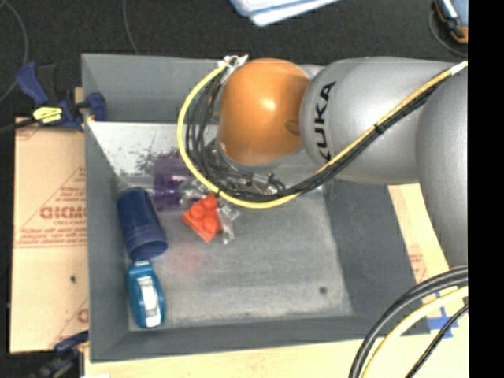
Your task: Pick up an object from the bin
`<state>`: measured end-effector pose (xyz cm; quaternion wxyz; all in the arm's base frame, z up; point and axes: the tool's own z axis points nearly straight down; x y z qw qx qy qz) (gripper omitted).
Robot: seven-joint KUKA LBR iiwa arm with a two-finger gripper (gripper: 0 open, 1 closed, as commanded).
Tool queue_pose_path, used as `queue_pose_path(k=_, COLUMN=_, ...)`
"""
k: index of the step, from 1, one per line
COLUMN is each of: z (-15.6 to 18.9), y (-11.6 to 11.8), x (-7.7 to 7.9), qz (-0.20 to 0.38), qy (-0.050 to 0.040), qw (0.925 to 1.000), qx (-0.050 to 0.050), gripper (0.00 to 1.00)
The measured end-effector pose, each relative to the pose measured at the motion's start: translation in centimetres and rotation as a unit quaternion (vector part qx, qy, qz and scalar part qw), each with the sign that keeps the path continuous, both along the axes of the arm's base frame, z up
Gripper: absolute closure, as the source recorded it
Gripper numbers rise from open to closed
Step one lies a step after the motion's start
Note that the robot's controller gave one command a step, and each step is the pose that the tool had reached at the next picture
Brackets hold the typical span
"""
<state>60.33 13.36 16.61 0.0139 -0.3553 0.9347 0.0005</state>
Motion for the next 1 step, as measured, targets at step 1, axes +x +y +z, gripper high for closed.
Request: queue_pose_path(k=1, z=11.50, y=0.70, x=-1.46, qz=-0.007, qy=-0.0019, qw=1.0000, qx=0.001, gripper=1.00)
